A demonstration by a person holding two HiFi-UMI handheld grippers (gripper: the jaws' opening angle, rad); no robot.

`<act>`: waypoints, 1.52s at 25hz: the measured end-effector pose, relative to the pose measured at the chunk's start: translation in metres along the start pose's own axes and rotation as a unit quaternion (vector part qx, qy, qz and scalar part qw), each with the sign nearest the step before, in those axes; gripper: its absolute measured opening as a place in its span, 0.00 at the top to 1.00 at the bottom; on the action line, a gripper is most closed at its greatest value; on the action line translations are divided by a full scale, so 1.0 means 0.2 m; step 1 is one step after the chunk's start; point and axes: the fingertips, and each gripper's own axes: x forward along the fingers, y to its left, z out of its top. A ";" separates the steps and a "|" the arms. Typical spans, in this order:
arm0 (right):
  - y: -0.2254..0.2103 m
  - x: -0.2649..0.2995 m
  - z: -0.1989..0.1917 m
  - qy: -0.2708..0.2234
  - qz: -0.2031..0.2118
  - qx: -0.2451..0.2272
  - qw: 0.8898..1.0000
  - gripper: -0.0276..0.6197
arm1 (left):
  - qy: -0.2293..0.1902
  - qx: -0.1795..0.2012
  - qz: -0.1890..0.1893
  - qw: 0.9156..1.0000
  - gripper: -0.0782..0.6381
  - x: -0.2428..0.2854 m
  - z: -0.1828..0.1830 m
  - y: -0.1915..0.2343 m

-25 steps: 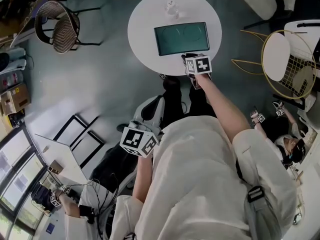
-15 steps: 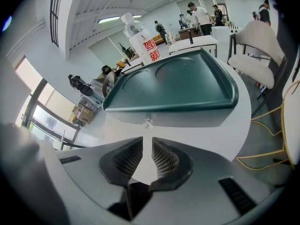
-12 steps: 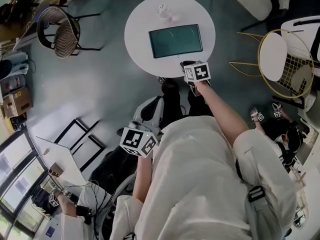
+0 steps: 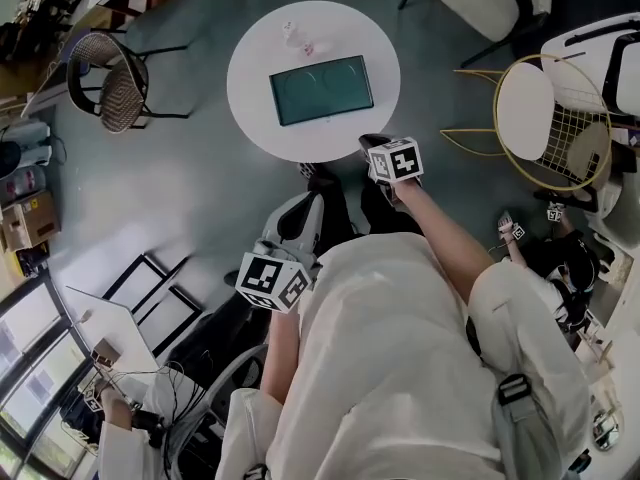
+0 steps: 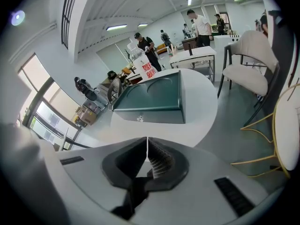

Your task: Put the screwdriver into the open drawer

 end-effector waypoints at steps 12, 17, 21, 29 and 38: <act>-0.19 -0.34 -0.07 -0.019 -0.024 -0.035 0.999 0.94 | -0.015 0.006 -0.008 1.000 0.87 0.12 -0.01 -0.16; -0.17 -0.50 0.01 -0.053 -0.013 -0.078 0.995 0.94 | -0.027 0.009 -0.017 0.999 0.87 0.18 0.00 -0.22; -0.12 -0.69 0.11 -0.093 0.000 -0.109 0.990 0.94 | -0.029 0.016 -0.021 0.999 0.87 0.22 0.01 -0.26; 0.12 -1.15 0.33 -0.191 0.057 -0.146 0.969 0.94 | -0.047 0.025 -0.017 0.998 0.87 0.22 0.06 -0.28; 0.37 -1.45 0.45 -0.289 0.117 -0.157 0.937 0.95 | -0.052 0.030 -0.020 0.998 0.87 0.21 0.07 -0.32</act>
